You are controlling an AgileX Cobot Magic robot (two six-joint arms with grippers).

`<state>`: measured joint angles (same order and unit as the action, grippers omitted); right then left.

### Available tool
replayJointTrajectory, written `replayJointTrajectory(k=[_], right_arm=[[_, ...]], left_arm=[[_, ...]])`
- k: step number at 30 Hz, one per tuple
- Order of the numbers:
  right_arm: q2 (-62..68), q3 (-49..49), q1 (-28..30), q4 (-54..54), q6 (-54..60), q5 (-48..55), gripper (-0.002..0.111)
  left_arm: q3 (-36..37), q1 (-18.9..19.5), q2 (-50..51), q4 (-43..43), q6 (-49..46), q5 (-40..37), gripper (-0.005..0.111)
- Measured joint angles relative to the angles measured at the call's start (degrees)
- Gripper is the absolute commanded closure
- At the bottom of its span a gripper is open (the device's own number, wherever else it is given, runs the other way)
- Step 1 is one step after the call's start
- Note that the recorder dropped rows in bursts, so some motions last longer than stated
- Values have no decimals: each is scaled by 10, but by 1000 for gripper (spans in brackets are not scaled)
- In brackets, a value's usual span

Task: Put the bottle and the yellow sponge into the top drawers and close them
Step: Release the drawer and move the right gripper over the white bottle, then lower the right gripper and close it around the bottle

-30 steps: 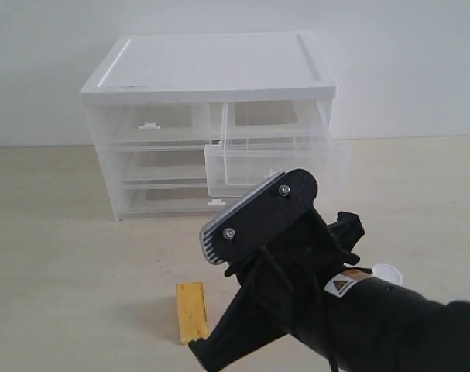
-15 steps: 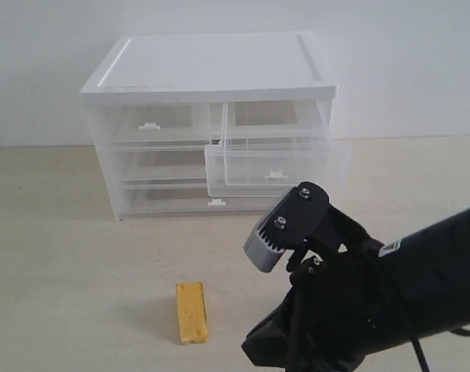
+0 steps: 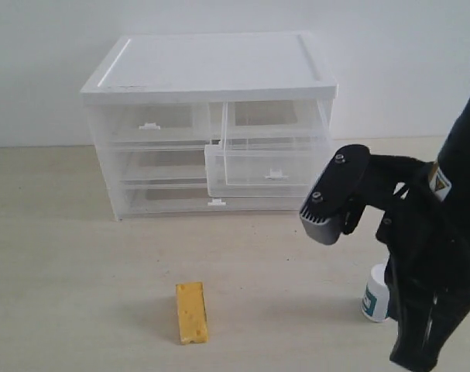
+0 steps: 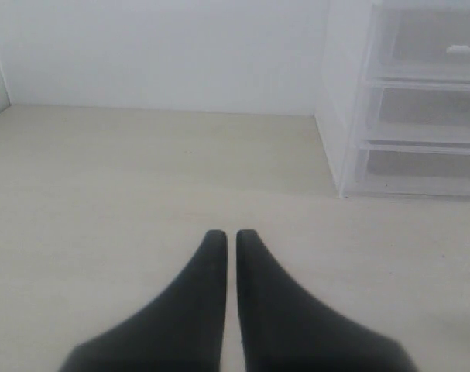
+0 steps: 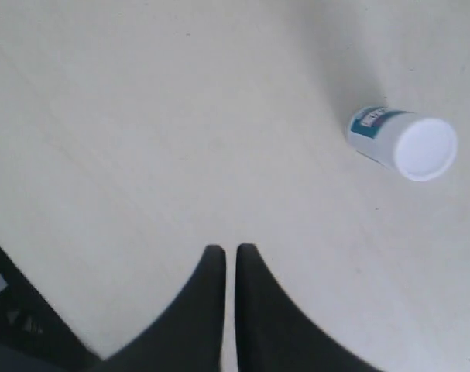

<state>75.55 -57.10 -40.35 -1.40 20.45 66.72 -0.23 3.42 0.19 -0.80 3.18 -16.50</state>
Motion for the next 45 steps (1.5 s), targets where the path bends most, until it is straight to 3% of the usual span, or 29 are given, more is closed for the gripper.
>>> replayJointTrajectory(k=[4,11,14,16,18,20,32,45], right_arm=[[0,-17,46,-9,32,9,108],[0,-17,205,47,60,-57,105],[10,-17,213,86,65,-77,89],[22,-17,214,99,75,-78,70],[43,-17,214,104,92,-78,44],[66,-17,214,107,108,-79,33],[189,-18,214,109,156,-199,34],[236,-18,214,84,160,-238,34]], left_arm=[[0,0,0,0,0,0,102],[0,0,0,0,0,0,102],[0,0,0,0,0,0,102],[0,0,0,0,0,0,102],[0,0,0,0,0,0,102],[0,0,0,0,0,0,102],[0,0,0,0,0,0,102],[0,0,0,0,0,0,102]])
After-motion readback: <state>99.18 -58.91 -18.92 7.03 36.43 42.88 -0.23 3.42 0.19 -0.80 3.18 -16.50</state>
